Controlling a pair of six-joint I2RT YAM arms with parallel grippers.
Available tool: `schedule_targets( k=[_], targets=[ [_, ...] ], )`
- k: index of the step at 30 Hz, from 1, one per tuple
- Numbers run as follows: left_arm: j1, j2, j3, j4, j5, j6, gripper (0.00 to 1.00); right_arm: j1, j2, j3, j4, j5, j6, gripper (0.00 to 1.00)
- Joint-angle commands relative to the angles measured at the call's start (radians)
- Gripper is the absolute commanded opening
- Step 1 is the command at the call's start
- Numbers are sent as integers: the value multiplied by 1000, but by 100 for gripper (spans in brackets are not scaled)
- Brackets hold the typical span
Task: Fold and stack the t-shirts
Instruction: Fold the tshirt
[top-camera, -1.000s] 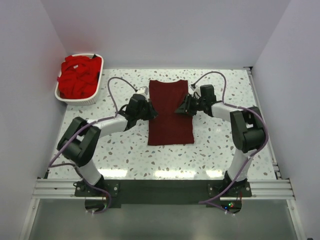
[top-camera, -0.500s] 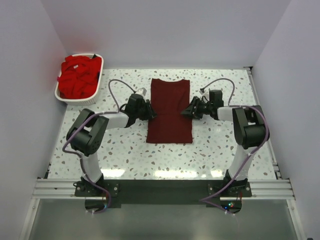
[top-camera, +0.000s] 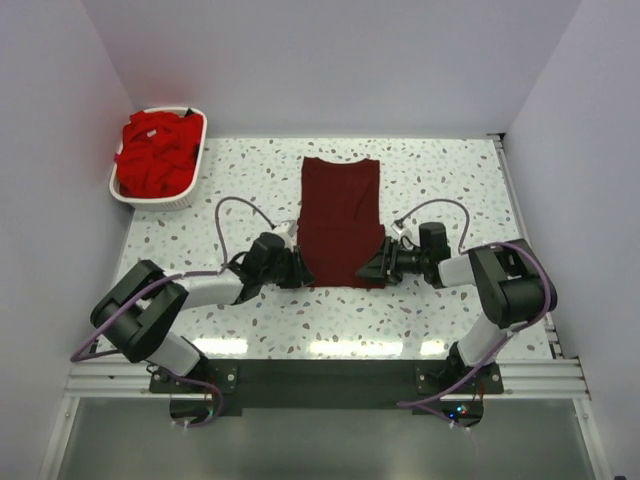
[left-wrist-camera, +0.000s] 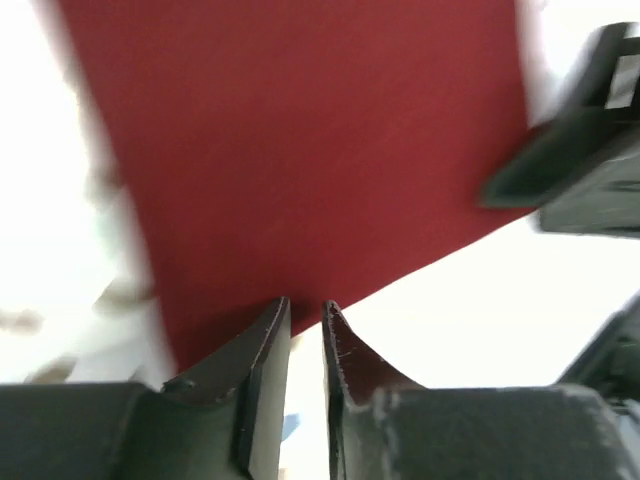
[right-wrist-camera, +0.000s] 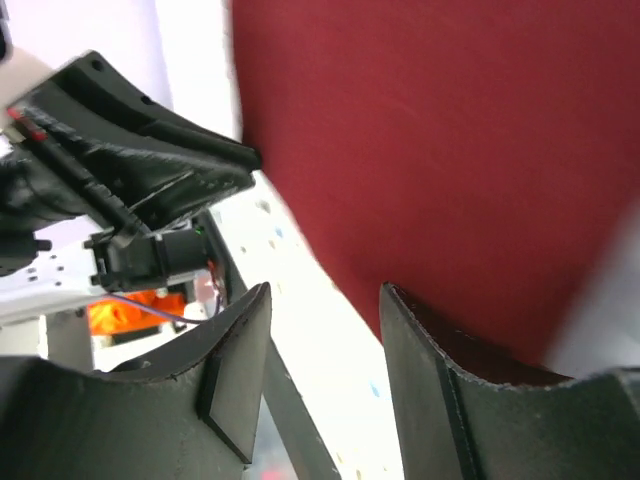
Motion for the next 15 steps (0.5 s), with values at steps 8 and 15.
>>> schedule_targets(
  k=[8,15],
  targets=[
    [9,70,-168,112,16,-141,17,-57,119,-163,231,43,43,48],
    [9,-178,-189,-67,-52,-151,30,-54,-232,-52,-386,193,-221,56]
  ],
)
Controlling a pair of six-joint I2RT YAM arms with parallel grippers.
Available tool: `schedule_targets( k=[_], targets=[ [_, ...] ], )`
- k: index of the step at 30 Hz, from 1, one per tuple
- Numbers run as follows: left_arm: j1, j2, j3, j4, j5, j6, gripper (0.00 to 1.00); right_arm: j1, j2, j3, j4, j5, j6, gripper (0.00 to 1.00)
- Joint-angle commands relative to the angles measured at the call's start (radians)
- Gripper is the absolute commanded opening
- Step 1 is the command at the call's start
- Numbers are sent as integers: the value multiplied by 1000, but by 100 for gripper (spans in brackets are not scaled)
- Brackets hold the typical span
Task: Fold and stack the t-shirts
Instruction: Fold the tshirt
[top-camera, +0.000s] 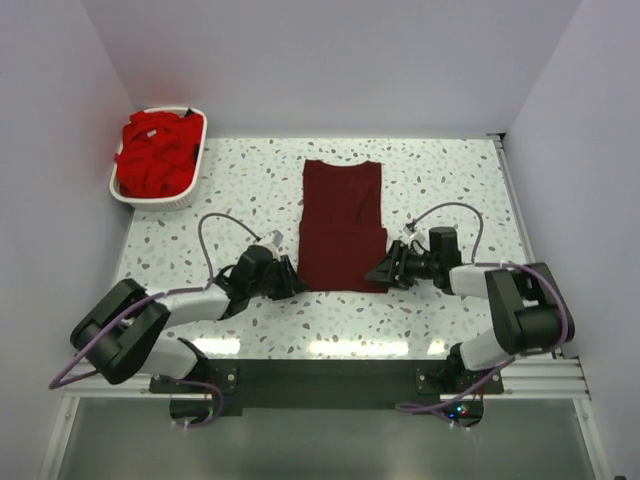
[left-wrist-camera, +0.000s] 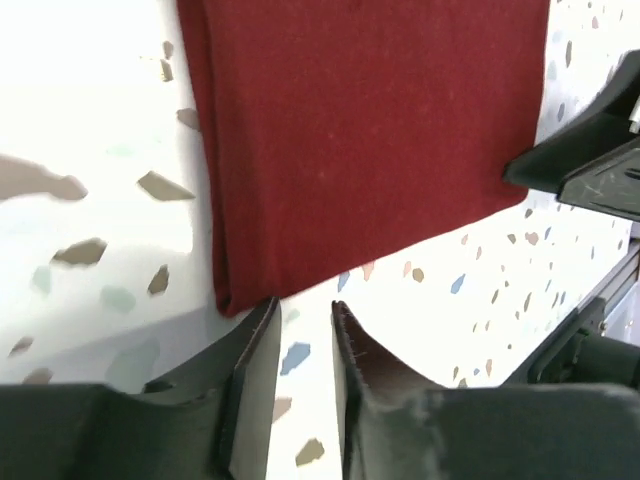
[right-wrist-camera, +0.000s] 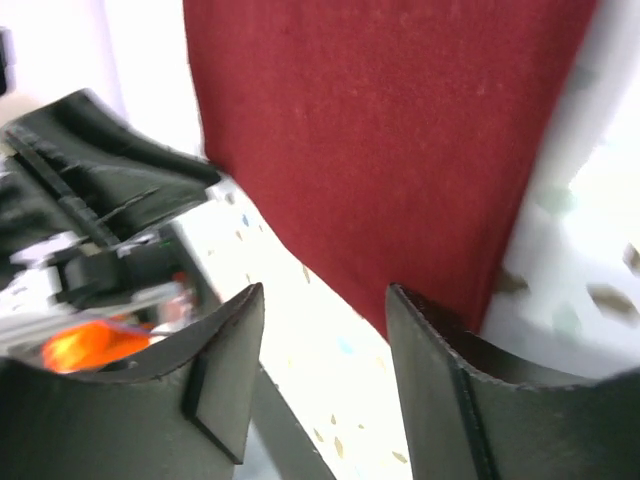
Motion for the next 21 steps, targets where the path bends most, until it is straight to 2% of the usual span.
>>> schedule_targets(
  k=[1,4,5,6,8,10,13,16,17,21],
  targets=[
    [0,-118,13,-169,-71,5,33,-1,-182,65,-359,194,-179,57],
    [-8,-177,81,-337,-146,42,47,38,-334,114,-566,322,-215,63],
    [-14,-180,101,-422,-167,59,57,76,-364,148,-614,424,-222,64],
    [-17,-172,122,-455,-169,77,62,99,-403,166,-660,481,-235,66],
    [-40,-154,191,-557,-228,123,71,177,-420,221,-795,646,-235,68],
    [-64,-119,265,-619,-279,158,76,210,-423,248,-882,716,-227,69],
    [-114,-48,361,-723,-387,191,77,256,-418,280,-950,829,-218,69],
    [-140,32,431,-771,-444,209,65,285,-405,300,-970,862,-218,68],
    [-147,49,443,-774,-448,214,58,294,-398,306,-970,874,-218,68],
    [-161,124,481,-767,-448,226,52,317,-375,311,-959,870,-213,66]
  ],
)
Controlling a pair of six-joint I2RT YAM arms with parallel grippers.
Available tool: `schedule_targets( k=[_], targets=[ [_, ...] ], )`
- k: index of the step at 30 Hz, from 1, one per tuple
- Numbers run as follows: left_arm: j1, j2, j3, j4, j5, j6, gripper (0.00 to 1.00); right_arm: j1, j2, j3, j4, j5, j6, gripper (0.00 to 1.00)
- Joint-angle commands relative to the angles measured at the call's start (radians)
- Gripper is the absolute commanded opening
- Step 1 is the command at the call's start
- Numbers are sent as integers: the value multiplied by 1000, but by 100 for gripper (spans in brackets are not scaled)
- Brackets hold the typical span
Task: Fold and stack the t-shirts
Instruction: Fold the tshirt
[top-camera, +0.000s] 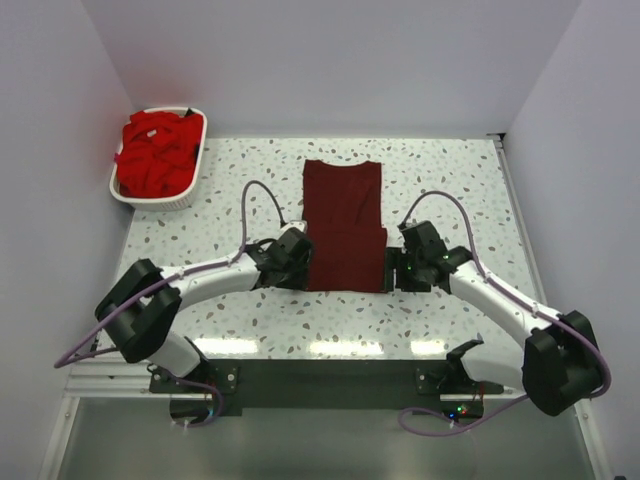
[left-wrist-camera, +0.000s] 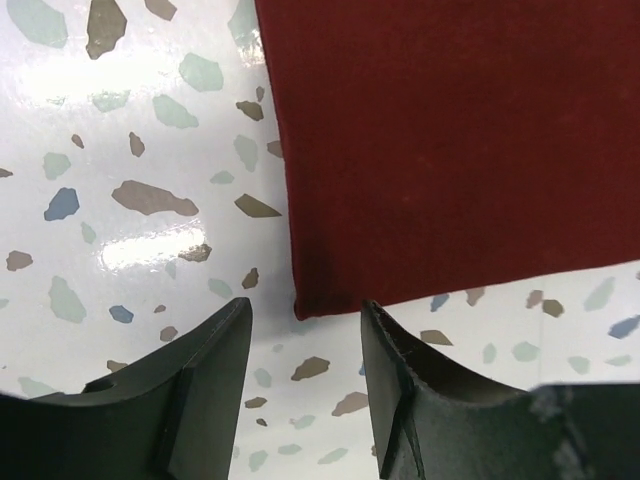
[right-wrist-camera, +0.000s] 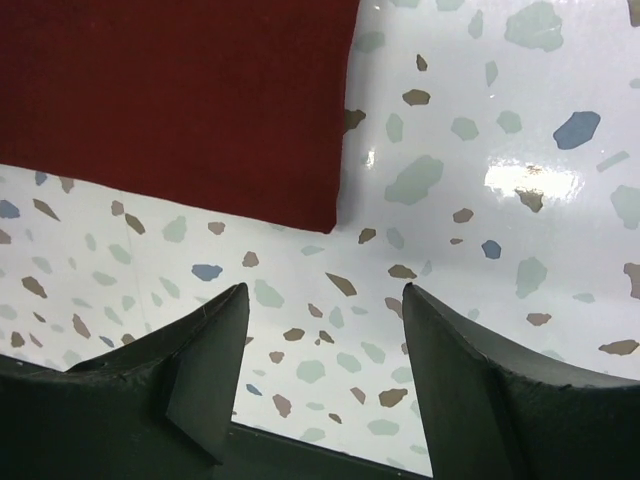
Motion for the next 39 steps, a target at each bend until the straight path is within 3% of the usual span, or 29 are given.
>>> schedule_targets(
  k=[1,6,11,15,25,32,39],
  targets=[
    [-14,41,55,-48,-60,39,52,23,16,47,-32,65,-9,66],
    [-21,103,64,-24,-45,50,50,51,36,48,-28,85,-4,65],
    [-24,159,59,-14,-25,46,39,78,59,56,-32,118,-4,64],
    [-28,174,35,-13,-6,30,37,103,88,61,-40,170,0,64],
    [-50,156,-5,-24,35,0,0,156,200,120,-6,178,40,60],
    [-59,118,-28,-39,52,-28,0,161,260,119,15,181,56,48],
    [-59,101,-40,-45,50,-34,0,163,257,107,17,175,65,42]
  ],
)
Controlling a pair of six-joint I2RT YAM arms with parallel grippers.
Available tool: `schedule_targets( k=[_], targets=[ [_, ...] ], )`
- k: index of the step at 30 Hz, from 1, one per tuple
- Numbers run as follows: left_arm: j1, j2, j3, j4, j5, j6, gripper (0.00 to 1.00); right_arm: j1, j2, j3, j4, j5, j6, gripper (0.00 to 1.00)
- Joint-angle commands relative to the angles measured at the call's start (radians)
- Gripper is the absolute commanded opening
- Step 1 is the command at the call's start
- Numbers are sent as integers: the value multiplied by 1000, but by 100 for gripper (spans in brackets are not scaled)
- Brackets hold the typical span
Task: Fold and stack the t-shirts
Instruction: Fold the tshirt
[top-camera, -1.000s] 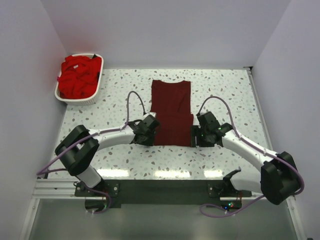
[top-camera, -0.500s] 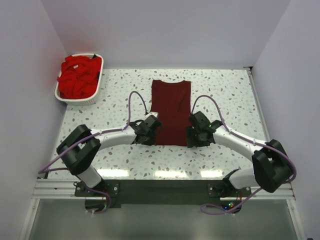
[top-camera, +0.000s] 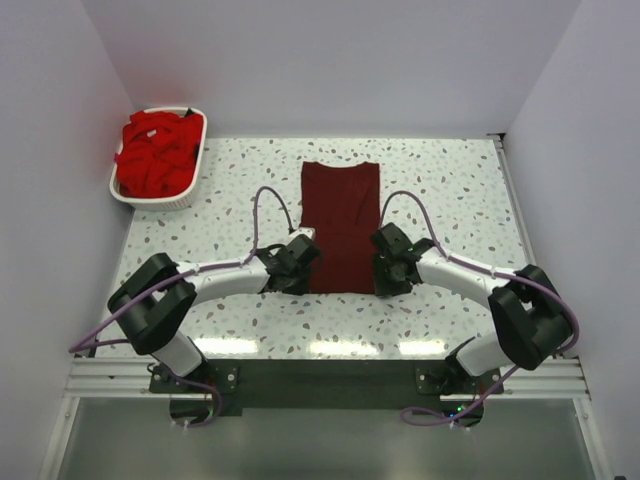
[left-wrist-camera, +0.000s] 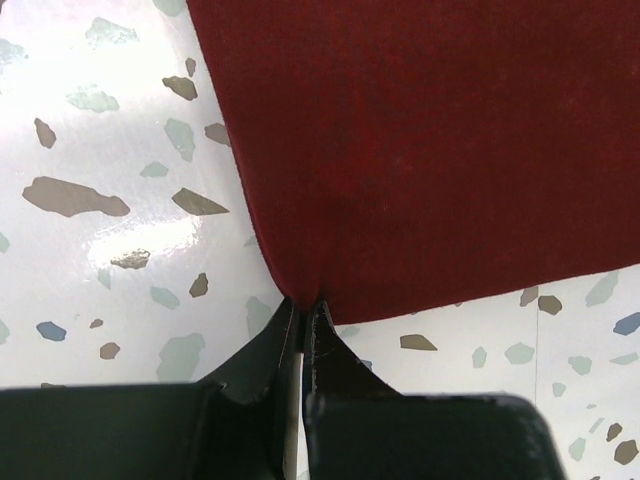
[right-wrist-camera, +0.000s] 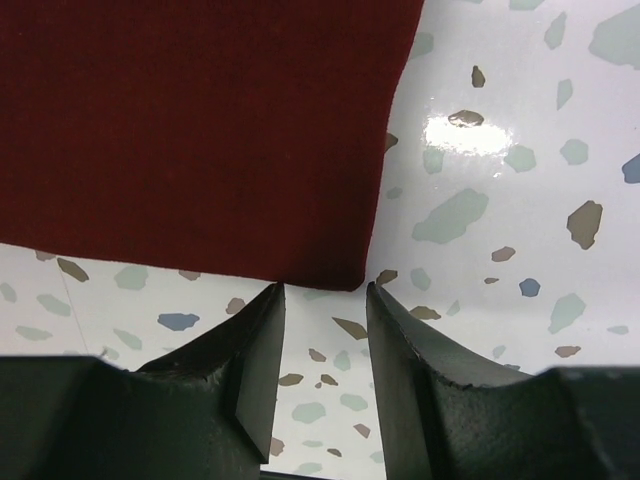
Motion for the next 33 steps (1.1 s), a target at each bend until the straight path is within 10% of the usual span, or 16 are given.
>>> schedule_targets(
  k=[1,26,33],
  targets=[
    [-12,8,-46,-78,32,-17,0,6,-28,25,11,21,22,42],
    [-10,-35,-55,-109,34,-27,0,6,78,-37,-6,78,30,39],
    [-12,-32,-64,-143,51,-22,0,18,99,-60,-24,37,24,4]
  ],
)
